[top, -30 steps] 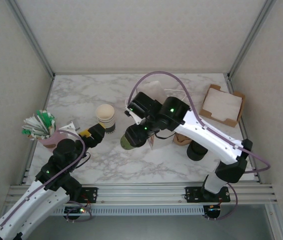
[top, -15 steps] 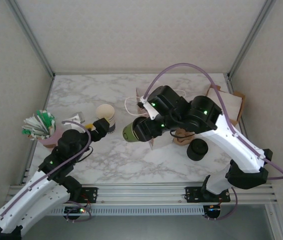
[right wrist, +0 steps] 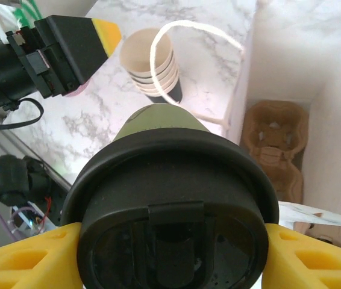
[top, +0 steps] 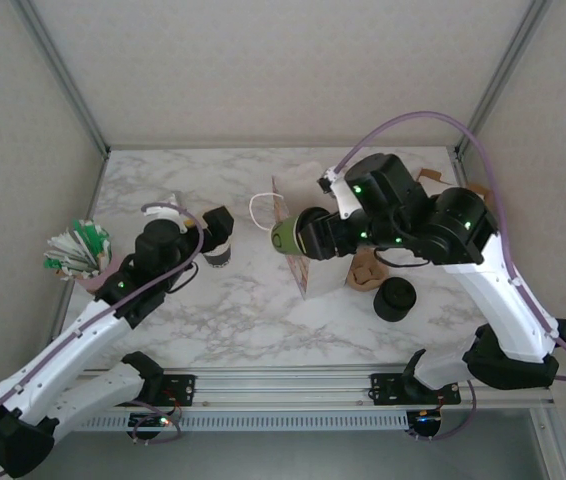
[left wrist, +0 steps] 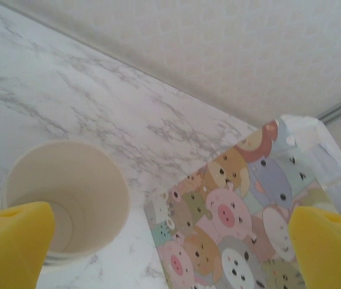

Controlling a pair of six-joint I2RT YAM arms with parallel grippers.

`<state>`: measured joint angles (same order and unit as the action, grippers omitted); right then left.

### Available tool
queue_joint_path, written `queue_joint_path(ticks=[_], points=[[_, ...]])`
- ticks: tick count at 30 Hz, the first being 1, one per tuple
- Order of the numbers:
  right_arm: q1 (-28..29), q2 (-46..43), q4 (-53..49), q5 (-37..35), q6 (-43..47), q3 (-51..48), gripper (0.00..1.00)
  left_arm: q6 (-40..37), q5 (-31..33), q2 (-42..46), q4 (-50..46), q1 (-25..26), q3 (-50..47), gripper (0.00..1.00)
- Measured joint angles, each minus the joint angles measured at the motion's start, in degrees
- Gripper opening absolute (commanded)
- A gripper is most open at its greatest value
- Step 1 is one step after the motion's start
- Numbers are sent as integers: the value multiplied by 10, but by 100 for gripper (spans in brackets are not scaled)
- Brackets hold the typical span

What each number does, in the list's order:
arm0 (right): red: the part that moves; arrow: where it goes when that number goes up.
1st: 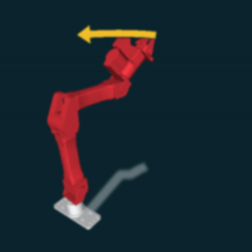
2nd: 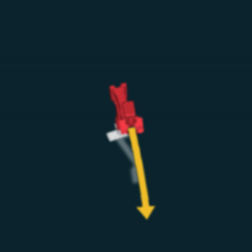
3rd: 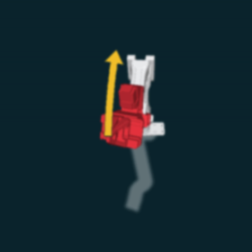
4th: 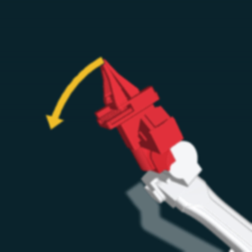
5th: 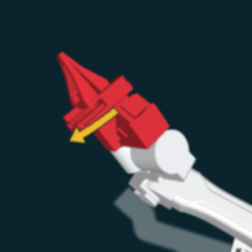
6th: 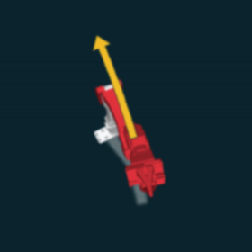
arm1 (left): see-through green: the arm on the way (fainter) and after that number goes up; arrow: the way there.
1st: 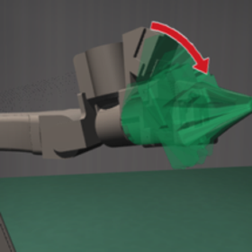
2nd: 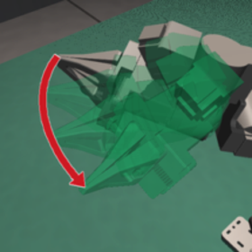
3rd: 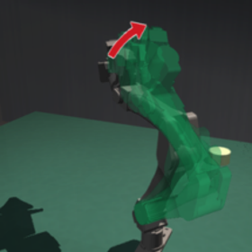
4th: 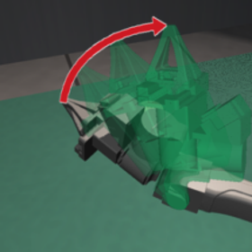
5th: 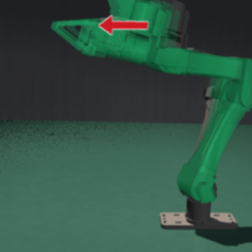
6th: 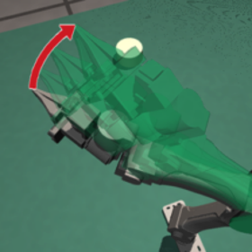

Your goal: Pack the takeout coffee

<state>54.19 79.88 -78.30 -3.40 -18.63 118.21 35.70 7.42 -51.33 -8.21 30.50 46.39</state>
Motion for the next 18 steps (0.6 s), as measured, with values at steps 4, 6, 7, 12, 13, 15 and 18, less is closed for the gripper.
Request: queue_joint_path(ticks=[4,6,7,12,13,15,18], points=[[-31,-4,0,0,0,10,66,-5,-7,-52,5,-28,51,100],[-45,-2,-3,0,0,20,66,-9,-16,-78,7,-43,77,100],[-51,0,-5,0,0,26,66,-11,-21,-92,7,-51,91,100],[-76,32,-30,-7,0,72,66,-21,-47,-161,11,-79,154,100],[-78,42,-35,-12,0,81,66,-24,-52,-175,11,-82,165,100],[-85,64,-50,-21,0,99,65,-30,-63,-200,11,-89,186,100],[-91,100,-73,-37,0,122,65,-40,-75,-234,13,-95,211,100]])
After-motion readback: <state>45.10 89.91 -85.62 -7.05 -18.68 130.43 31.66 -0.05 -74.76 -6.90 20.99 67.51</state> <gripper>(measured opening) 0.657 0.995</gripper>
